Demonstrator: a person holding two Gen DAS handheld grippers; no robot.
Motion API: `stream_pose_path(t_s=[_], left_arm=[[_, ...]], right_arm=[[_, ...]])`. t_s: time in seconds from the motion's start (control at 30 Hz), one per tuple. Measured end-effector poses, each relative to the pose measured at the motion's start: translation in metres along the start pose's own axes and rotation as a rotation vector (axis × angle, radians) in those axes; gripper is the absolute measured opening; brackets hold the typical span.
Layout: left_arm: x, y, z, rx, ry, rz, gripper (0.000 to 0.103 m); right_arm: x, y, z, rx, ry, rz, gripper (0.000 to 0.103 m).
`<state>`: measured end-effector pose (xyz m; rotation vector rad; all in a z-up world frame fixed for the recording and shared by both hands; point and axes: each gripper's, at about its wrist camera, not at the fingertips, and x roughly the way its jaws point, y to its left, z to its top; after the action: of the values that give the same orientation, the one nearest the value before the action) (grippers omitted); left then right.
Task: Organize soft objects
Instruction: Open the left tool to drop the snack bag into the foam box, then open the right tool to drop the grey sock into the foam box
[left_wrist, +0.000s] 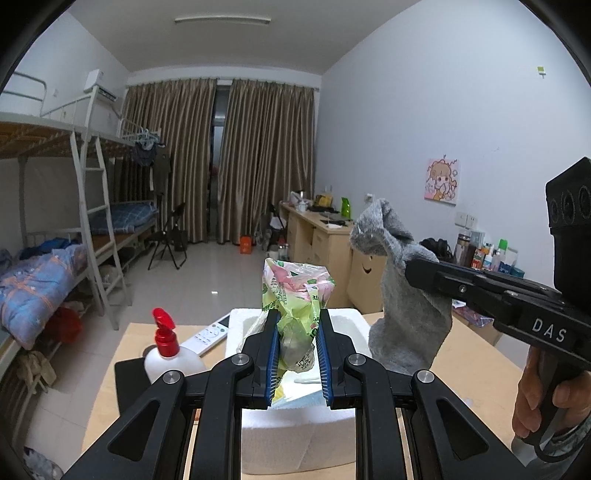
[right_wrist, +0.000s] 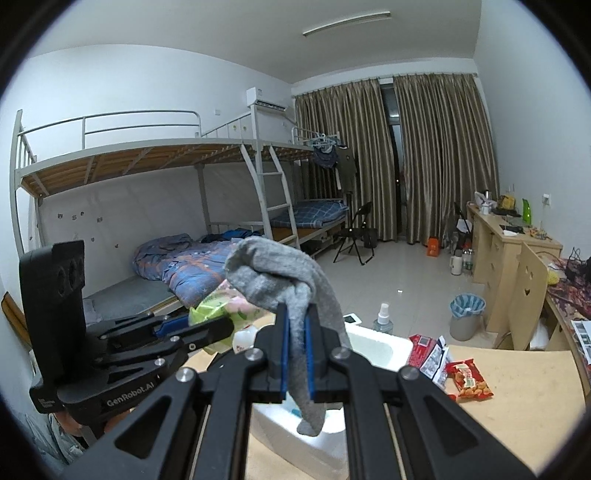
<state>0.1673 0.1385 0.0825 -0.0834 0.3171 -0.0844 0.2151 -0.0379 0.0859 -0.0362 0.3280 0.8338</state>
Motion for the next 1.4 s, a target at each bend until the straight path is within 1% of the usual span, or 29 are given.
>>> stream_pose_path(t_s=[0.23, 0.43, 0.47, 0.53, 0.57, 0.6, 0.63, 0.67, 0.7, 0.73, 0.8, 0.87, 0.93, 1.07, 1.13, 1.4], left_arm=[[0.031, 0.001, -0.001, 0.008, 0.038, -0.013, 0.02], [0.055, 0.001, -0.004, 0.021, 0.074, -0.019, 0.02], [0.058, 0.002, -0.005, 0.021, 0.078, -0.022, 0.021], [0.066, 0.003, -0.002, 0.025, 0.093, -0.034, 0.024], [0.068, 0.003, -0.003, 0.024, 0.098, -0.037, 0.032], [0.071, 0.003, -0.003, 0.023, 0.102, -0.037, 0.043], [0.074, 0.004, -0.003, 0.024, 0.11, -0.034, 0.05], [0.075, 0.004, -0.003, 0.023, 0.109, -0.036, 0.066], [0.075, 0.006, -0.003, 0.02, 0.105, -0.037, 0.076], [0.073, 0.006, -0.004, 0.016, 0.095, -0.035, 0.079], [0.069, 0.006, -0.004, 0.014, 0.072, -0.028, 0.093], [0.066, 0.007, -0.004, 0.016, 0.056, -0.02, 0.099], [0.061, 0.009, -0.005, 0.011, 0.034, -0.002, 0.099], [0.055, 0.012, -0.006, 0.012, 0.018, 0.019, 0.099], [0.049, 0.014, -0.007, 0.016, 0.003, 0.043, 0.099], [0.04, 0.023, -0.01, 0.013, -0.021, 0.093, 0.1]], right_arm=[[0.012, -0.007, 0.005, 0.009, 0.009, 0.0, 0.01], [0.014, -0.012, 0.003, 0.019, 0.003, -0.009, 0.01], [0.016, -0.013, 0.003, 0.023, 0.004, -0.011, 0.01], [0.02, -0.014, 0.003, 0.023, 0.013, -0.011, 0.01], [0.022, -0.015, 0.002, 0.023, 0.016, -0.012, 0.01], [0.023, -0.016, 0.003, 0.025, 0.018, -0.012, 0.01], [0.023, -0.016, 0.002, 0.027, 0.017, -0.01, 0.01], [0.024, -0.016, 0.003, 0.029, 0.017, -0.01, 0.01], [0.024, -0.016, 0.003, 0.03, 0.017, -0.01, 0.01], [0.024, -0.016, 0.004, 0.029, 0.017, -0.009, 0.01], [0.024, -0.017, 0.004, 0.036, 0.011, -0.009, 0.01], [0.025, -0.017, 0.003, 0.041, 0.01, -0.009, 0.01], [0.027, -0.017, 0.003, 0.041, 0.016, -0.012, 0.01], [0.031, -0.015, 0.004, 0.037, 0.023, -0.008, 0.01], [0.031, -0.014, 0.005, 0.031, 0.025, -0.008, 0.01], [0.04, -0.011, 0.005, 0.024, 0.04, -0.003, 0.01]])
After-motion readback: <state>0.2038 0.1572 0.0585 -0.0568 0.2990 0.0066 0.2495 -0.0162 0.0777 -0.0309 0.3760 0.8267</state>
